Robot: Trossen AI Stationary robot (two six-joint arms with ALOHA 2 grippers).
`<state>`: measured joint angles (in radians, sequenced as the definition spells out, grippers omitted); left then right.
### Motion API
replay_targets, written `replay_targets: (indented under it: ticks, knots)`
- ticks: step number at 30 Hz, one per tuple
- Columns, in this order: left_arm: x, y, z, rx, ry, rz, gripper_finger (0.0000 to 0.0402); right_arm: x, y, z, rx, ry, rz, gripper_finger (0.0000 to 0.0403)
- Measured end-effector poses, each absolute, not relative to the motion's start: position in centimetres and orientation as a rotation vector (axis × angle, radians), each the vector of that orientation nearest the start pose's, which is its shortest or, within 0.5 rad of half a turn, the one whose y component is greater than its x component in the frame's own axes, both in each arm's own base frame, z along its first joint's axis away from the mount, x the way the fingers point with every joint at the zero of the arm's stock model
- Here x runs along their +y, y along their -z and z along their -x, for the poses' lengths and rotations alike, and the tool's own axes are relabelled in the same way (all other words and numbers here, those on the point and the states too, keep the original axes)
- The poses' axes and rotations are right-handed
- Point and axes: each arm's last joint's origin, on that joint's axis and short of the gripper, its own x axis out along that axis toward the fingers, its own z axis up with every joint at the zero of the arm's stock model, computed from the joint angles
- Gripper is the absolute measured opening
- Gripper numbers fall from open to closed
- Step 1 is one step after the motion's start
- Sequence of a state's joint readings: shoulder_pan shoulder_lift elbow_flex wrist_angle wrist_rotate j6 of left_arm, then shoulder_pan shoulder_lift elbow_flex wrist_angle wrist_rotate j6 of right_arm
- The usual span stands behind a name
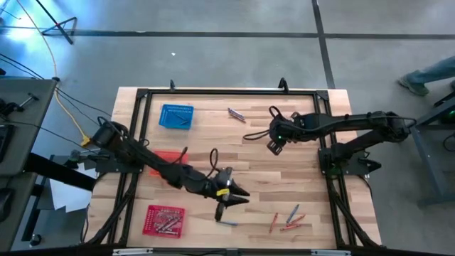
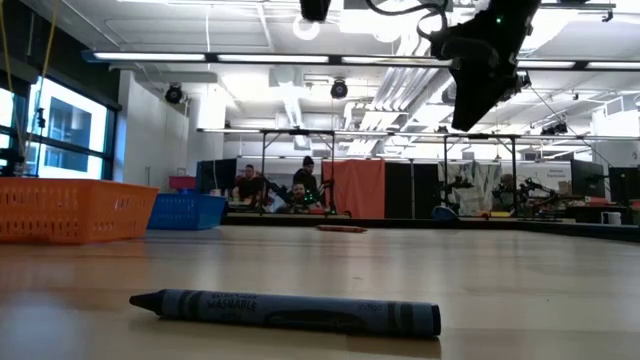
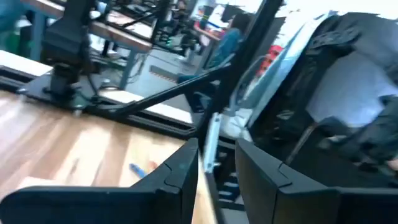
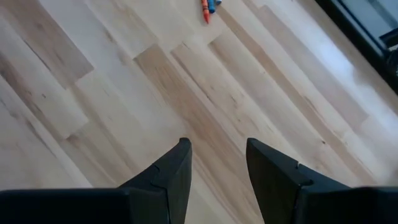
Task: Sort crayons
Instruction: Put the blue crayon into the blue bin
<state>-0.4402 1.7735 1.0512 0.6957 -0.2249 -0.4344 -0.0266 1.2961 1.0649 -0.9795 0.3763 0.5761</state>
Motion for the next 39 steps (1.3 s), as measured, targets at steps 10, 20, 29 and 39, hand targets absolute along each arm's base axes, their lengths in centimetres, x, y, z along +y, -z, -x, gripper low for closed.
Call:
replay_targets:
  ticks: [10,20,29,39]
  knots:
    - [-15.4,-20.3,-36.0,0.483,0.344,0.289,0.0079,-1.2,-27.3,-23.5,0.996,0.729,-0.200,0.0149]
    - [-14.8,-18.7,-33.9,1.020,0.135,0.270,0.0078,-1.2,-27.3,-23.6,1.006,0.705,-0.159,0.0149]
    - [-17.8,-17.2,-33.6,0.991,0.114,0.298,0.0078,-1.1,-27.3,-23.6,1.024,0.673,-0.183,0.0149]
    - [-19.2,-16.2,-33.1,1.011,0.134,0.270,0.0078,-1.0,-27.2,-23.6,1.022,0.678,-0.231,0.0149]
